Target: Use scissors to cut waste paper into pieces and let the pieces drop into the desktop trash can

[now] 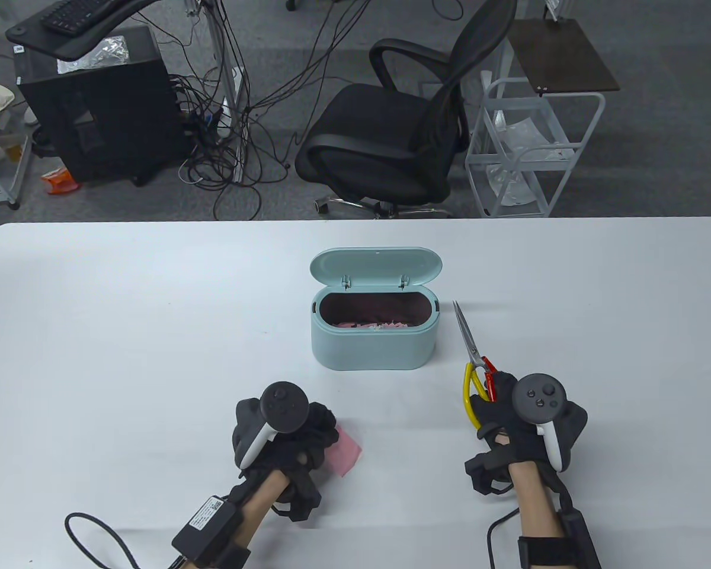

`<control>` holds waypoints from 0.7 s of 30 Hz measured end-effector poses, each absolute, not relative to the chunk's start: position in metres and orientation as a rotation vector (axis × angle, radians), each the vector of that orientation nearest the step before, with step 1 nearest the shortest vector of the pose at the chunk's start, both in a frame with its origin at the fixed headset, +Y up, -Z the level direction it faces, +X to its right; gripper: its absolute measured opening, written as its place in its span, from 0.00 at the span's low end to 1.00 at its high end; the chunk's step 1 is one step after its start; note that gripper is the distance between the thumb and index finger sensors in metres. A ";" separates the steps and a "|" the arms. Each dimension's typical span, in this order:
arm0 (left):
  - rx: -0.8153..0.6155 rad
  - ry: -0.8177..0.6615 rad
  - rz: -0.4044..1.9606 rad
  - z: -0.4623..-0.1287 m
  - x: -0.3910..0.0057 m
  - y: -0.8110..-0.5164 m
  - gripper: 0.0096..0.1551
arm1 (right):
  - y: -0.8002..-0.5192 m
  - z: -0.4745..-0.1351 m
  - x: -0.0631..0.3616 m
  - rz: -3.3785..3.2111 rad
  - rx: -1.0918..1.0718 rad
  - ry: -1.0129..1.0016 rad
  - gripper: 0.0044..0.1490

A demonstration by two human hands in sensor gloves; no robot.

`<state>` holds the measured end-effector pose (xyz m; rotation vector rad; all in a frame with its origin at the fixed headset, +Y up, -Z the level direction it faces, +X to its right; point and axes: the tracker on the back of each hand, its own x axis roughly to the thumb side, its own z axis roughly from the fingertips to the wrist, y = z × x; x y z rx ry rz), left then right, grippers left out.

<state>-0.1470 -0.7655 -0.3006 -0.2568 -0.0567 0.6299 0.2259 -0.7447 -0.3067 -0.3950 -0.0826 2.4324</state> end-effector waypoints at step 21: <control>0.306 -0.161 1.102 -0.355 -0.148 -0.687 0.22 | -0.748 -0.305 0.238 2.055 -0.377 -0.075 0.43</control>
